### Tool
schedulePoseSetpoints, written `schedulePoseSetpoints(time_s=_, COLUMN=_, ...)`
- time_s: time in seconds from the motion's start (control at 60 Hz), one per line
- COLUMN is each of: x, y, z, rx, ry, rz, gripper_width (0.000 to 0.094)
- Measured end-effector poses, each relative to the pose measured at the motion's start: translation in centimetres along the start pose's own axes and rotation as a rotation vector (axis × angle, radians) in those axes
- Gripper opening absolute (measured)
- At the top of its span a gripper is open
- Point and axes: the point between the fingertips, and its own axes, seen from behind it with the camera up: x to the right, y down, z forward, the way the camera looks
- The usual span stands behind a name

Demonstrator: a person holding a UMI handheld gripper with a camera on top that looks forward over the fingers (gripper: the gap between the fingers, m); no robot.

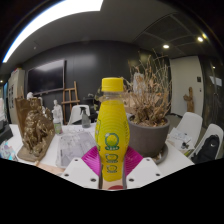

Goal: Pour water

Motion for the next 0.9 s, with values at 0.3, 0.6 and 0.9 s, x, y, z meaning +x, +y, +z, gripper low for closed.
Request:
schedulePoseSetpoints(time_s=0.3, x=2.1, y=13.6, z=2.2, rx=-0.143, ry=0.007, rz=-0.055, gripper_width=0.0266)
schedulePoseSetpoints(time_s=0.6, x=2.4, y=14.6, z=1.2, rx=-0.159, ry=0.041, rz=0.009, gripper_width=0.0827)
schedulePoseSetpoints(time_s=0.9, x=-0.6, y=12.5, z=-10.8, rx=-0.28, ry=0.095, rz=-0.024, gripper_width=0.0858)
